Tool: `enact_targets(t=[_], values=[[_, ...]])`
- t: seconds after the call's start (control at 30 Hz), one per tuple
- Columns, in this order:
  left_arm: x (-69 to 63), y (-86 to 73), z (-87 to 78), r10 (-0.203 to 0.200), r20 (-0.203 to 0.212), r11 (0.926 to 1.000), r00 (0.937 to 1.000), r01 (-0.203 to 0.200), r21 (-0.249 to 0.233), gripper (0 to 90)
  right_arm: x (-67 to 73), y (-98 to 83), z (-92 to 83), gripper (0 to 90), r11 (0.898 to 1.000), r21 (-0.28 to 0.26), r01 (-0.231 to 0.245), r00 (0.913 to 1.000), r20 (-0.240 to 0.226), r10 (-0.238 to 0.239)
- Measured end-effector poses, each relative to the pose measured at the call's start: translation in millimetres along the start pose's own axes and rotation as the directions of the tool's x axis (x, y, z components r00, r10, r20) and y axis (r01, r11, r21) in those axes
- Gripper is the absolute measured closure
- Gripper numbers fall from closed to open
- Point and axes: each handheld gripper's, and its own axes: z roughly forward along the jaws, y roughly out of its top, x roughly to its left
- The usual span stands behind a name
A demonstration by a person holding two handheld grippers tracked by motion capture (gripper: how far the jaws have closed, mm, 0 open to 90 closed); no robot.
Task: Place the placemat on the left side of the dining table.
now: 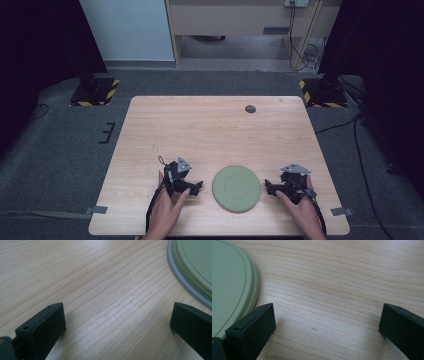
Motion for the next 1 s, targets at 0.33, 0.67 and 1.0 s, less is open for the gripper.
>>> enact_targets(t=[0.33, 0.67, 1.0], values=[[-1.1, 3.9, 3.8, -0.042, -0.037, 0.9991, 0.9984, 0.042, -0.004, 0.0, 0.8, 0.0, -0.2, 1.7, 1.000, -0.002, -0.003, 1.0000, 0.001, 0.003], [0.1, 3.2, -9.6, -0.023, 0.027, 0.9961, 0.9994, 0.026, -0.084, 2.5, 0.8, -4.6, -8.0, 6.0, 0.999, -0.001, 0.035, 0.9985, -0.043, -0.035], [-37.5, 4.6, -17.3, 0.114, 0.092, 0.9891, 0.9891, -0.105, -0.103, 2.3, 10.2, -9.4, -18.1, 4.9, 0.994, -0.034, 0.100, 0.9893, -0.103, -0.103]])
